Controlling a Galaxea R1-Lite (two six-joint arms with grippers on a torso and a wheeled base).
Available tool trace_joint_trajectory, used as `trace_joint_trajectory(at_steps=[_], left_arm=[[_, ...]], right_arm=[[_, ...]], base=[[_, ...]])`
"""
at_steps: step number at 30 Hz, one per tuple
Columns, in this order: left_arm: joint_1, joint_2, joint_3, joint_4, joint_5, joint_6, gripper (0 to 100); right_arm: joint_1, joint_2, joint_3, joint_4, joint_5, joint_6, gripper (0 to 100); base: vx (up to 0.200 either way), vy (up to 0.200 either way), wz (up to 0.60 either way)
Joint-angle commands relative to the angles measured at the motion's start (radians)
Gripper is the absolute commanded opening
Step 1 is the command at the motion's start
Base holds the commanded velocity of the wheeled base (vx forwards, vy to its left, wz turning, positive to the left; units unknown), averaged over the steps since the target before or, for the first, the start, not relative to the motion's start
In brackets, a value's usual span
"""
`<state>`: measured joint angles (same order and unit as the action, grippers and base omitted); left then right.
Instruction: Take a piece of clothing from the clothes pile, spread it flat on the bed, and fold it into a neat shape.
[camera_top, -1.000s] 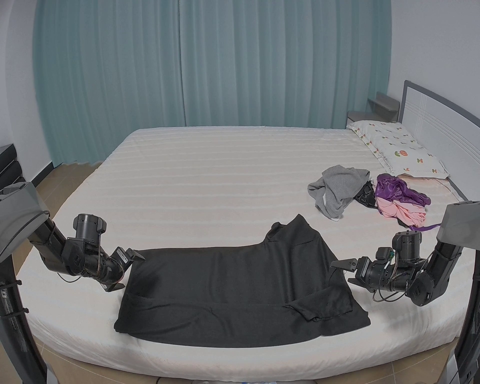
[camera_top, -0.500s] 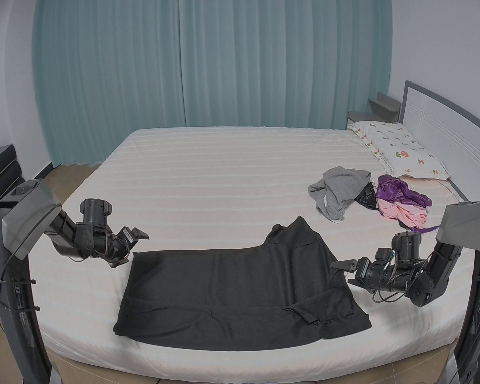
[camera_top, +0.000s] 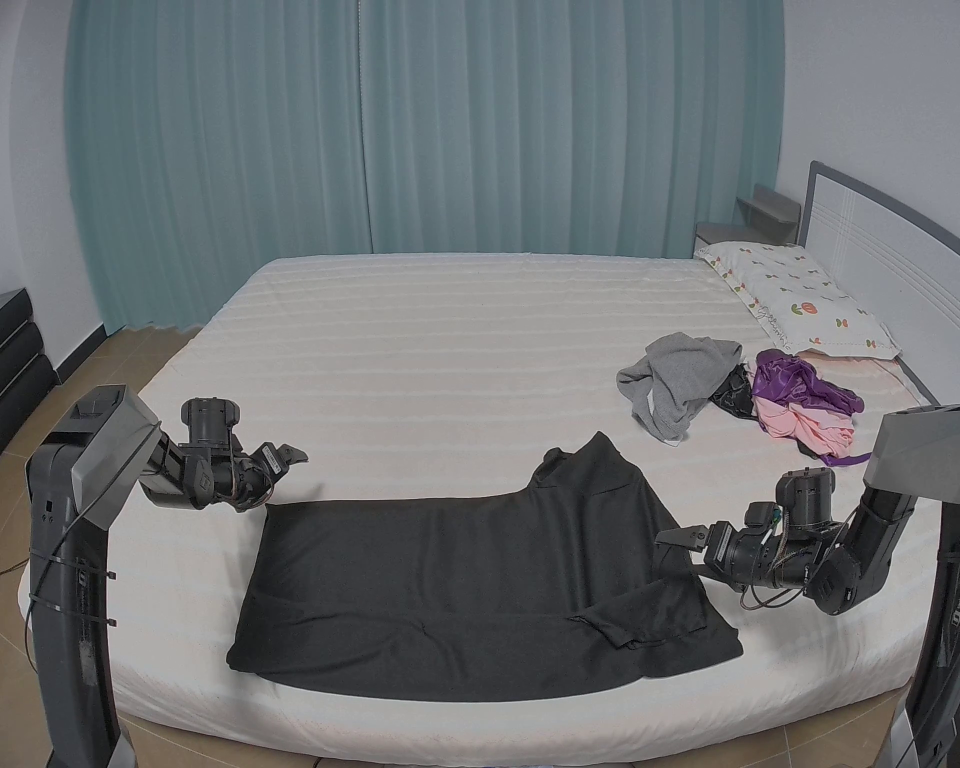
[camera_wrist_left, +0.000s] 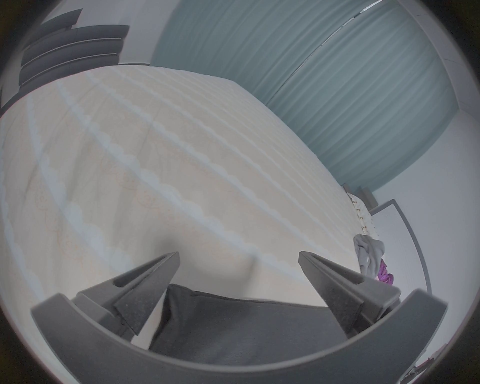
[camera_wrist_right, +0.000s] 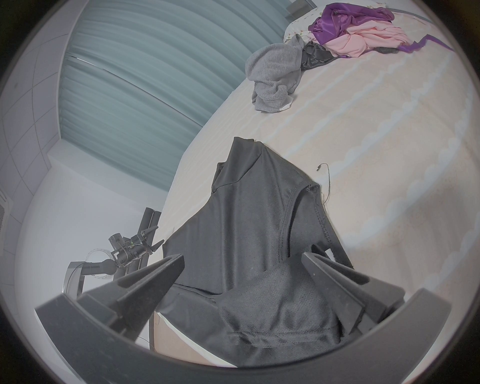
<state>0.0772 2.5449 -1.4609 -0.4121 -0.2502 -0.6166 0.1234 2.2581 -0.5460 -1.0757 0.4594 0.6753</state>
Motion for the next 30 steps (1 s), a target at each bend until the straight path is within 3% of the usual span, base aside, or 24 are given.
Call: trace_joint_trajectory(at_steps=[1,13,14,21,24,30], left_arm=[[0.009,0.043,0.002,-0.001,0.0,0.011,100],[0.003,0.043,0.074,-0.085,0.002,0.08,100],[0.003,0.043,0.074,-0.089,0.003,0.08,0],[0.007,0.035,0.074,-0.091,0.023,0.07,0],[0.007,0.028,0.082,-0.091,0.068,0.054,0],[0.006,-0.014,0.085,-0.089,0.088,-0.068,0]], right_arm=[[0.002,0.018,-0.003,-0.004,0.001,0.0,100],[0.009,0.02,-0.005,-0.006,-0.001,-0.002,100],[0.007,0.02,-0.005,-0.006,-0.001,-0.002,100],[0.009,0.02,-0.012,-0.007,-0.007,0.001,100],[0.022,0.026,-0.048,0.017,-0.01,0.001,100],[0.035,0.095,-0.29,0.189,-0.079,-0.007,100]], base=[[0.0,0.0,0.0],[0.0,0.0,0.0],[0.0,0.0,0.0],[0.0,0.0,0.0],[0.0,0.0,0.0],[0.0,0.0,0.0]])
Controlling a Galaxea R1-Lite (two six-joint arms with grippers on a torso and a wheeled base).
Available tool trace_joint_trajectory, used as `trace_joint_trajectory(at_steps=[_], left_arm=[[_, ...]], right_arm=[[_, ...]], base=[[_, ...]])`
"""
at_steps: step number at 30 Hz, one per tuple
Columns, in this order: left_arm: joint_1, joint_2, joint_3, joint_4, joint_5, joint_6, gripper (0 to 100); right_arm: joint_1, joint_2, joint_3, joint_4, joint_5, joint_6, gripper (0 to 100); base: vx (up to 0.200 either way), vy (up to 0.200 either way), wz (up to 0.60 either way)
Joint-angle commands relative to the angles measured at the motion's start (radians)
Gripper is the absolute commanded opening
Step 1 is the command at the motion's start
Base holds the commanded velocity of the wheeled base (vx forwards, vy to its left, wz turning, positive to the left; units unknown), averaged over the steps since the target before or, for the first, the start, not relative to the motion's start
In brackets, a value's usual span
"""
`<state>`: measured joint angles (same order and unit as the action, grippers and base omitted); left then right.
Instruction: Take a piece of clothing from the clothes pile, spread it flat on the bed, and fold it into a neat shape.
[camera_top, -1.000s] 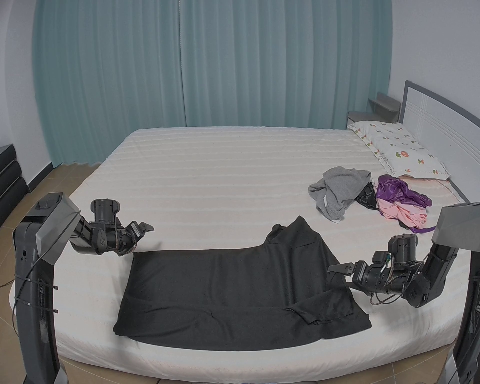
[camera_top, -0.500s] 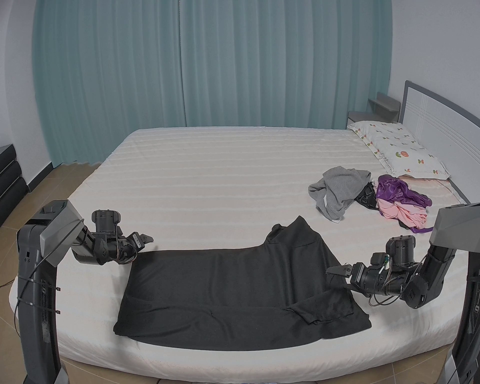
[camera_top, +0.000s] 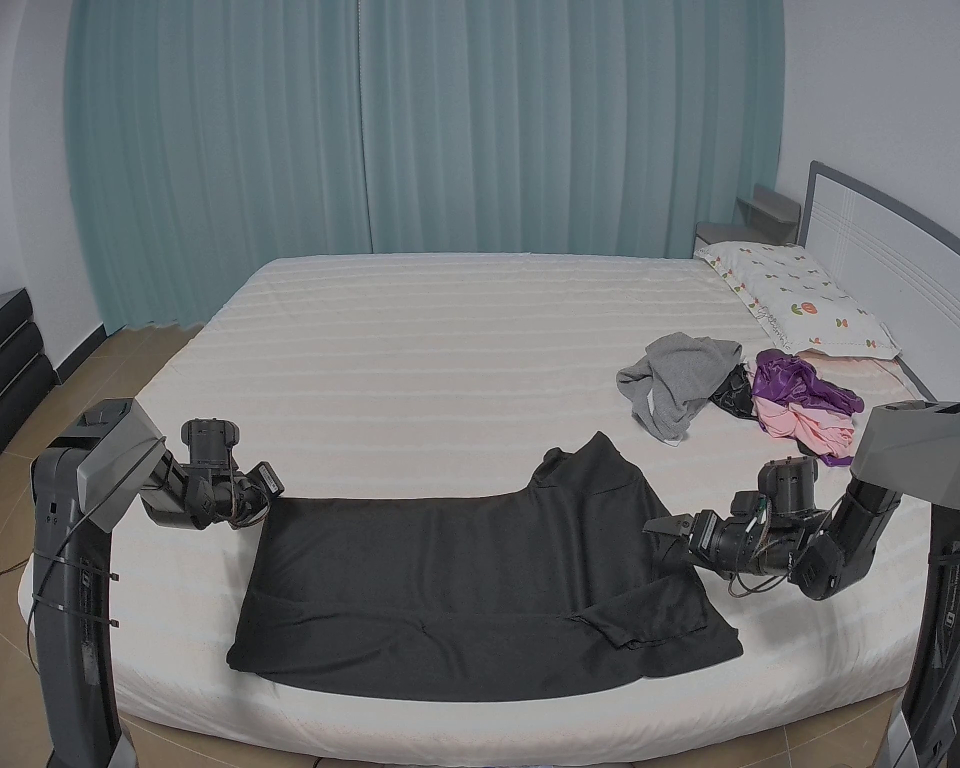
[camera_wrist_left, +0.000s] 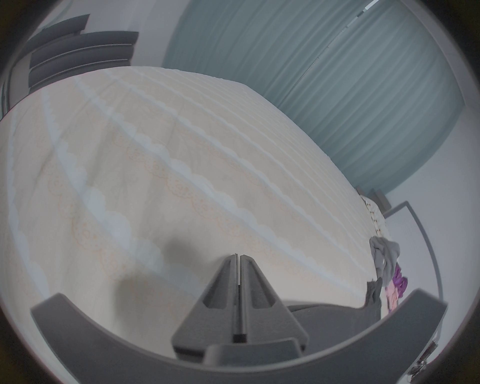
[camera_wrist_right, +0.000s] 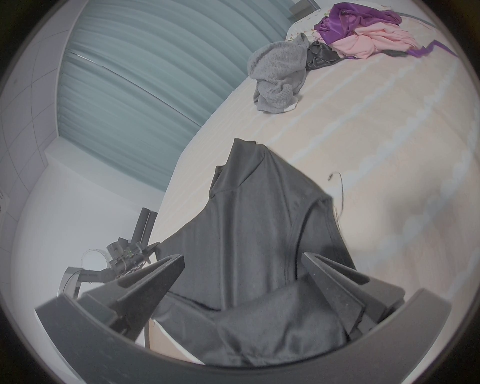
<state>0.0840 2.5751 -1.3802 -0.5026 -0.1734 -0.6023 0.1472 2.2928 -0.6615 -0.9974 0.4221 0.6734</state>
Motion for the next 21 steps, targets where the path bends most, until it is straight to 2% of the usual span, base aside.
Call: trace_joint_trajectory(at_steps=[1,4,9,21], left_arm=[[0.0,-0.053,0.004,0.001,0.008,-0.103,0],[0.0,-0.067,0.006,0.004,0.006,-0.143,0],[-0.001,-0.062,0.007,0.009,0.005,-0.145,0],[-0.004,-0.061,0.015,0.01,0.005,-0.145,0]], right_arm=[[0.012,0.07,-0.211,0.132,-0.049,-0.009,100],[0.012,0.114,-0.336,0.198,-0.085,-0.032,100],[0.009,0.186,-0.517,0.324,-0.103,-0.08,100],[0.008,0.395,-0.928,0.516,-0.184,-0.081,100]], base=[[0.0,0.0,0.0],[0.0,0.0,0.0],[0.0,0.0,0.0],[0.0,0.0,0.0]])
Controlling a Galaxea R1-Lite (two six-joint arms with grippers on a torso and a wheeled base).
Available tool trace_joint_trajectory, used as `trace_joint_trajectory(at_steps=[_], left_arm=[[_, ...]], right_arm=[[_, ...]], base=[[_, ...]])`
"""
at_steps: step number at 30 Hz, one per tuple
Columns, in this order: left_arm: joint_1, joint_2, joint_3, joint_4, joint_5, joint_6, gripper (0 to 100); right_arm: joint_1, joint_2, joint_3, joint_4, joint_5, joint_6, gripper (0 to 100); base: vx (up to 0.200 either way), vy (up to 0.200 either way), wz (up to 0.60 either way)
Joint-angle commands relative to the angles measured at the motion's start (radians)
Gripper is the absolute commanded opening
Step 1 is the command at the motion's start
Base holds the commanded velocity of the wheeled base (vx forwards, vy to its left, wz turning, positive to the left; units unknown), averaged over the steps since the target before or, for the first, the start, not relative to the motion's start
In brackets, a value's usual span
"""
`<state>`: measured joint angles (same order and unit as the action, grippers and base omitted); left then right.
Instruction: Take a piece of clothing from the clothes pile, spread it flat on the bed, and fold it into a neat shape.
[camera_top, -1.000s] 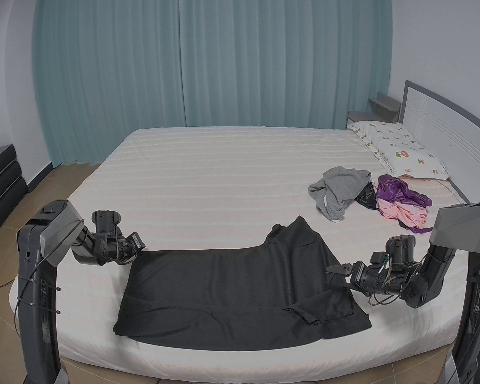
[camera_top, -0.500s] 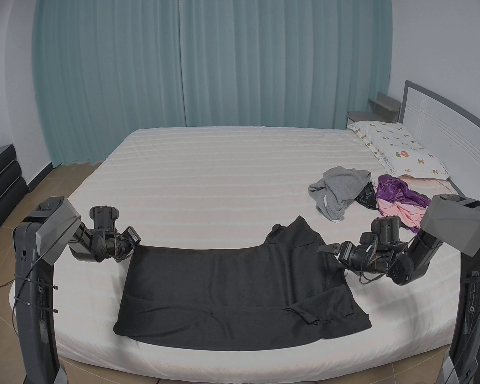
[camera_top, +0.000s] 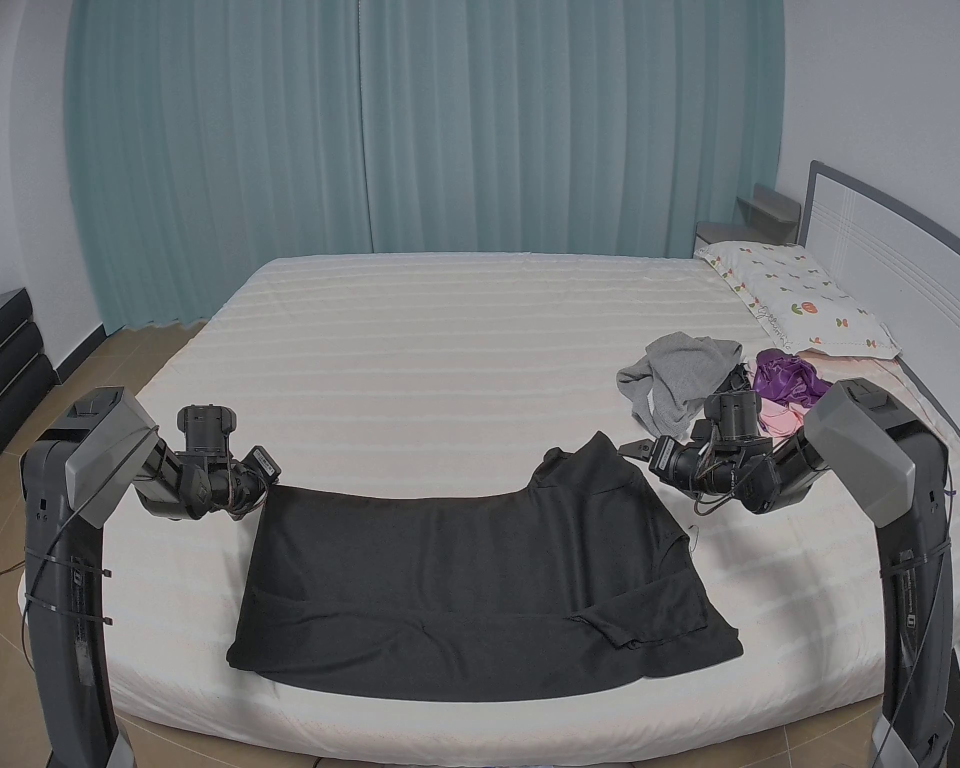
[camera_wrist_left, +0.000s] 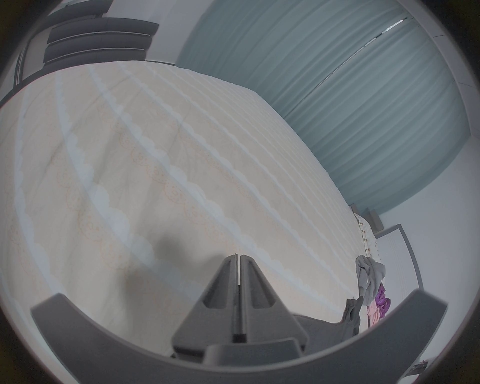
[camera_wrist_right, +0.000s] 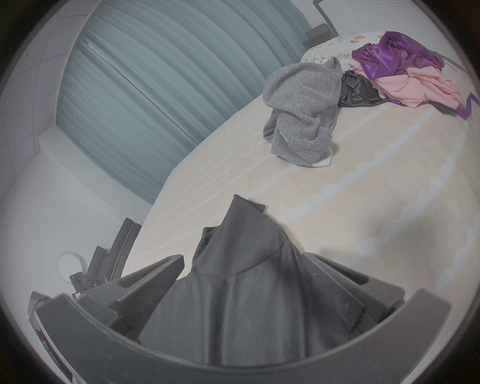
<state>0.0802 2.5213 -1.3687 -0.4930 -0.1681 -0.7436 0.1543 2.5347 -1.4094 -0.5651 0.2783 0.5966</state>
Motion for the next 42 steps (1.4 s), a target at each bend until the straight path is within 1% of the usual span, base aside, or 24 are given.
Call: trace_joint_trajectory(at_steps=[1,4,12,15,18,19,30,33,34,36,39,42], left_arm=[[0.0,-0.007,0.003,0.001,-0.001,-0.003,0],[0.0,-0.007,0.003,0.001,-0.001,-0.003,0],[0.001,-0.004,0.002,-0.007,0.002,0.001,0],[0.003,-0.004,0.002,-0.006,0.002,0.001,0],[0.003,-0.004,0.002,-0.006,0.002,0.001,0],[0.003,-0.004,0.002,-0.006,0.002,0.001,0],[0.001,-0.013,0.003,0.001,0.002,0.0,0],[0.003,-0.015,0.003,0.002,0.004,0.0,0],[0.004,-0.027,0.005,0.002,0.007,-0.002,0],[0.006,-0.041,0.019,0.001,0.007,-0.002,0],[0.006,-0.05,0.028,-0.001,0.007,-0.002,0],[0.007,-0.061,0.03,-0.002,0.007,-0.003,0]], right_arm=[[0.004,0.18,-0.232,0.09,-0.051,-0.004,100],[0.008,0.223,-0.309,0.093,-0.06,-0.006,100],[0.016,0.296,-0.442,0.145,-0.071,-0.003,100],[0.013,0.315,-0.468,0.146,-0.09,-0.001,100],[0.011,0.314,-0.468,0.148,-0.093,-0.001,100],[0.011,0.311,-0.468,0.146,-0.091,-0.001,0],[-0.004,0.26,-0.444,0.149,-0.093,0.005,0],[-0.005,0.24,-0.422,0.149,-0.093,0.005,0],[-0.005,0.211,-0.37,0.139,-0.091,0.008,0],[-0.009,0.193,-0.347,0.134,-0.091,0.009,0],[-0.016,0.173,-0.342,0.129,-0.09,0.017,0],[-0.024,0.139,-0.332,0.128,-0.091,0.057,0]], base=[[0.0,0.0,0.0],[0.0,0.0,0.0],[0.0,0.0,0.0],[0.0,0.0,0.0],[0.0,0.0,0.0],[0.0,0.0,0.0],[0.0,0.0,0.0],[0.0,0.0,0.0],[0.0,0.0,0.0],[0.0,0.0,0.0],[0.0,0.0,0.0],[0.0,0.0,0.0]])
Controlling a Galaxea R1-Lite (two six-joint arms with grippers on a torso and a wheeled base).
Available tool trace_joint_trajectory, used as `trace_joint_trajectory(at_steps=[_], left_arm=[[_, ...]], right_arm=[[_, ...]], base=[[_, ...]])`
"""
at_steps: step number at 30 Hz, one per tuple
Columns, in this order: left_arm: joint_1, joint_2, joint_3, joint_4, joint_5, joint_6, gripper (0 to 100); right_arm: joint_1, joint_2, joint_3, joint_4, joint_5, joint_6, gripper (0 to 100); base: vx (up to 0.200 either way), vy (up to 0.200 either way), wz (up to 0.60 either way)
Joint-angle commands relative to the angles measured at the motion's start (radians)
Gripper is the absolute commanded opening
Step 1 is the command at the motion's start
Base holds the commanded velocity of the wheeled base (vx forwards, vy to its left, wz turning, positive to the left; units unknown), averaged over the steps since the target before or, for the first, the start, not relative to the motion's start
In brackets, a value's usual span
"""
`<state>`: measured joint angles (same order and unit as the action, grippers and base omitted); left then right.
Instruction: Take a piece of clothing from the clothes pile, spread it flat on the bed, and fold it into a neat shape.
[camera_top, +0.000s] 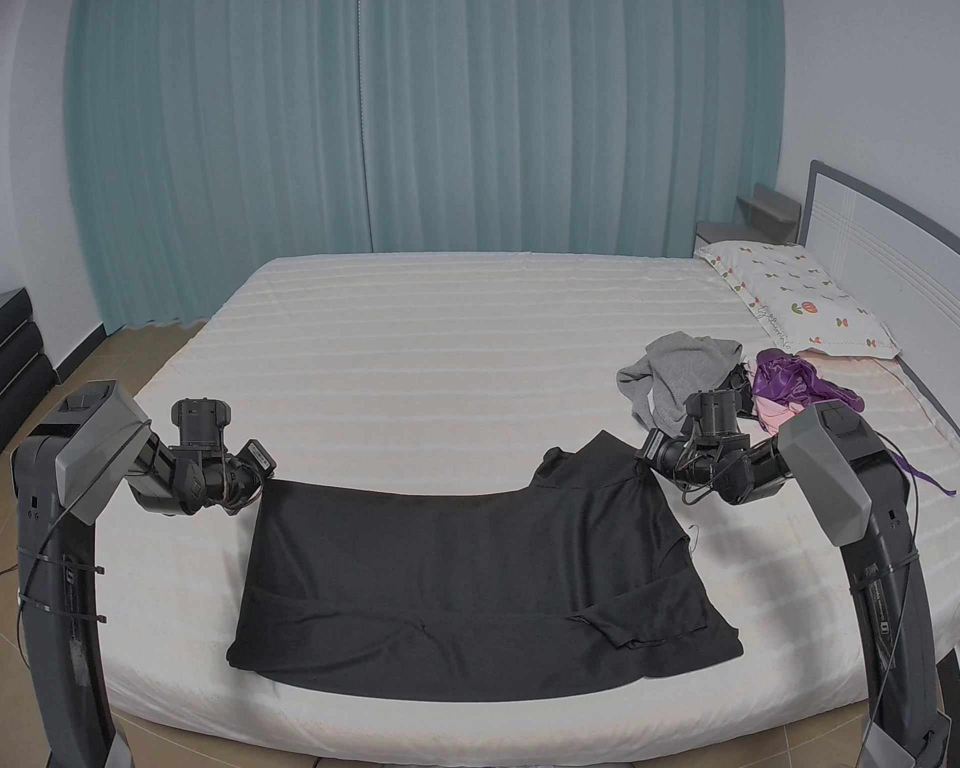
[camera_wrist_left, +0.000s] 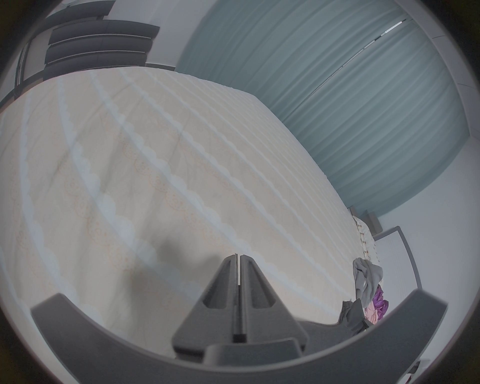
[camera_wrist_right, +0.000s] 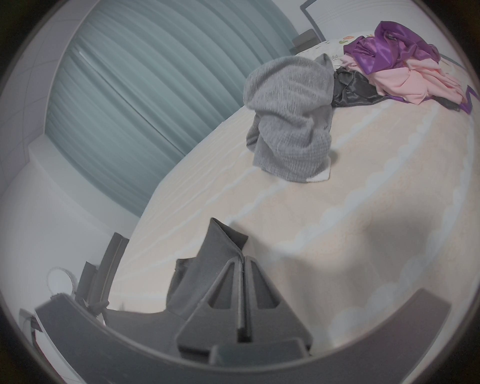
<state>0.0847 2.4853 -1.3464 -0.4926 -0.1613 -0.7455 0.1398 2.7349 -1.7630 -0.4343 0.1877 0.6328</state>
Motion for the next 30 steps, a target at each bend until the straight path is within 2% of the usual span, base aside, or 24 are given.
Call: trace_joint_trajectory(at_steps=[1,7,9,17,22,26,30], left_arm=[[0.004,-0.029,0.007,-0.003,0.002,-0.002,0],[0.018,-0.063,0.007,-0.009,0.0,-0.064,0],[0.024,-0.077,0.009,-0.001,-0.009,-0.086,0],[0.03,-0.082,0.015,-0.006,-0.006,-0.084,0],[0.041,-0.085,0.032,-0.003,-0.006,-0.08,0],[0.041,-0.089,0.038,-0.004,-0.007,-0.08,0],[0.041,-0.092,0.042,-0.001,-0.011,-0.08,0]], right_arm=[[-0.011,-0.07,0.027,-0.003,-0.001,0.028,0],[-0.011,-0.077,0.051,-0.035,-0.001,0.027,0],[-0.011,-0.077,0.071,-0.11,-0.001,0.028,0],[-0.005,-0.087,0.138,-0.202,-0.001,0.021,0],[-0.008,-0.101,0.162,-0.208,-0.002,0.022,0],[-0.009,-0.115,0.177,-0.265,-0.007,0.068,0],[-0.008,-0.121,0.24,-0.313,-0.01,0.07,0]], base=[[0.0,0.0,0.0],[0.0,0.0,0.0],[0.0,0.0,0.0],[0.0,0.0,0.0],[0.0,0.0,0.0],[0.0,0.0,0.0],[0.0,0.0,0.0]])
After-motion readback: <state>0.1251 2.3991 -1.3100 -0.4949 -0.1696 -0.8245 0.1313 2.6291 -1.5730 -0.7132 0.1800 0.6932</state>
